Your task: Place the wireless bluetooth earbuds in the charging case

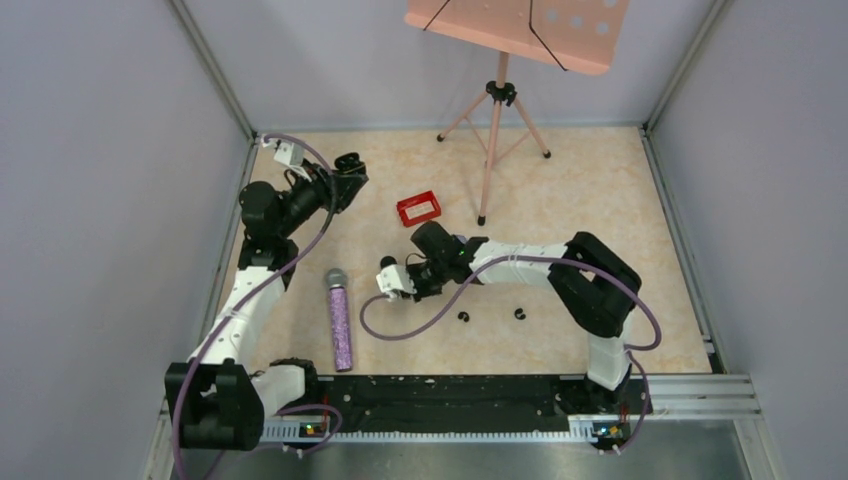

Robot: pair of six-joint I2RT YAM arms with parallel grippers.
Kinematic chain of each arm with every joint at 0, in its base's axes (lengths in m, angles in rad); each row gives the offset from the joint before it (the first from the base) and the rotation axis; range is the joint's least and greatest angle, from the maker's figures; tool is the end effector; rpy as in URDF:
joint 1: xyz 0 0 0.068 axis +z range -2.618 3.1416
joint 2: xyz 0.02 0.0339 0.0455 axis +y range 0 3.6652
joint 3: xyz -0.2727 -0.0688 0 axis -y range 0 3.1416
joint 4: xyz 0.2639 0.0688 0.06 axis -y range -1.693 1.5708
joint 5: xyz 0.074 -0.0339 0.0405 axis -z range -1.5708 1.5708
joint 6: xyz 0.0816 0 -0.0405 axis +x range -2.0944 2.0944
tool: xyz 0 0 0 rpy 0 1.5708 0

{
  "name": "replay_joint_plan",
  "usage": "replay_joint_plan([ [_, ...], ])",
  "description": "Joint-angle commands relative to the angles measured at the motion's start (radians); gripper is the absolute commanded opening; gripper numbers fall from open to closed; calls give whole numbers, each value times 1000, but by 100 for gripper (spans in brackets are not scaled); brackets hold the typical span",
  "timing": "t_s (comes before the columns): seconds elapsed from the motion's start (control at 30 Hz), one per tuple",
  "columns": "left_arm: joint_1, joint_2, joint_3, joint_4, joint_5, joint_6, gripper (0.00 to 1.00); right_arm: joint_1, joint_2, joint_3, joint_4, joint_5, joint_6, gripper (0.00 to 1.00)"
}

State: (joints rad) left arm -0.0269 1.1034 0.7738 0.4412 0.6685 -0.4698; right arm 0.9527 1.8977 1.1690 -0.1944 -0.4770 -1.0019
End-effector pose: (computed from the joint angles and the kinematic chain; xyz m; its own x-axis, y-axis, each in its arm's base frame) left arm 0.3020 -0.0587 0.3437 -0.1890 -0.3503 -0.9174 0.6182 0.6833 -0.3883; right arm 0.2203 0.3744 0.1240 0.4963 -0.5936 -0.6335 -0.8658 -0.3919 -0.3111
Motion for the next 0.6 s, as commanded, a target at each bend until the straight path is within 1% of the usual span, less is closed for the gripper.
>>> replay_joint_plan([
  [0.0, 6, 9, -15, 100, 64, 11, 0, -80, -120, 149, -79, -106, 303, 0],
  [0.1, 7, 56, -10, 184, 127, 26, 0, -165, -166, 259, -160, -178, 486, 0],
  [0.23, 6, 145, 45, 269, 240, 35, 0, -273, -217, 408, -242, -306, 697, 0],
  [0.37, 0, 217, 101, 286, 301, 57, 0, -357, -243, 499, -244, -451, 927, 0],
  [0.4, -2, 237, 114, 286, 329, 71, 0, -378, -241, 517, -227, -495, 997, 0],
  [0.47, -11, 262, 138, 284, 385, 82, 0, -408, -233, 528, -126, -571, 1161, 0],
  [0.53, -30, 269, 156, 263, 428, 102, 0, -433, -229, 495, 66, -653, 1381, 0],
  [0.57, -40, 268, 161, 244, 440, 115, 0, -444, -230, 467, 196, -676, 1497, 0],
])
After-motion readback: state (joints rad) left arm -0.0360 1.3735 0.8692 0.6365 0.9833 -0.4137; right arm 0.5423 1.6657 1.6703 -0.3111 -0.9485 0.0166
